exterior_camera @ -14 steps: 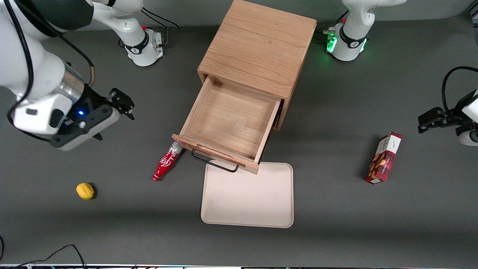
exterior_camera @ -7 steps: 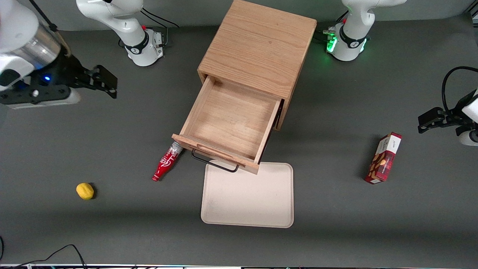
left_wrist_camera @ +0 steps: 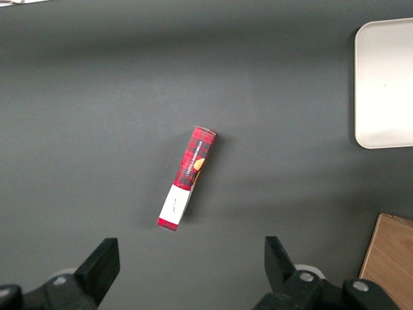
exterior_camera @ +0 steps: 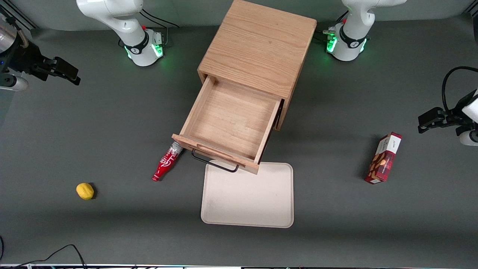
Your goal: Open upper drawer
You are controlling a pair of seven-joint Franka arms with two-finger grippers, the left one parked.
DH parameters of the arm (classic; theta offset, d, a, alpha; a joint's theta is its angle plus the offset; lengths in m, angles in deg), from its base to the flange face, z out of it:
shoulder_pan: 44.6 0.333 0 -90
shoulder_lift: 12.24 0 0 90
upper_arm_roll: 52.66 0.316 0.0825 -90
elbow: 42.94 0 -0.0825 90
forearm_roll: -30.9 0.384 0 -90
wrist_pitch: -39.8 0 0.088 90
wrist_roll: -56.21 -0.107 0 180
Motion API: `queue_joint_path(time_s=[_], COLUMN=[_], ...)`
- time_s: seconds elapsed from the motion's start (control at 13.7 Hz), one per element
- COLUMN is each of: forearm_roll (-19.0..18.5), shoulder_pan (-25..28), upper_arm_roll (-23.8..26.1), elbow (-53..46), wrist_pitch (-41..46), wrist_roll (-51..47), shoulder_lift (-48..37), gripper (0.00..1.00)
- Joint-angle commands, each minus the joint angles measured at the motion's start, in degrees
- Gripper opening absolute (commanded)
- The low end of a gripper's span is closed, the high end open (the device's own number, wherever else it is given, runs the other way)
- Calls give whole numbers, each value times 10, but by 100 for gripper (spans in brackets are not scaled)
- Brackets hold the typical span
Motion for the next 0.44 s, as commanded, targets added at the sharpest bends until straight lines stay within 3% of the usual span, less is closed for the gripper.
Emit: queue_joint_path(time_s=[0.0, 0.37], forearm_roll=[12, 11], shoulder_pan=[1, 3], upper_arm_roll=[-3, -24], elbow=[111, 59], wrist_pitch=[-46, -20], wrist_roll=[-19, -11], shoulder_lift=[-80, -58], gripper=[100, 100])
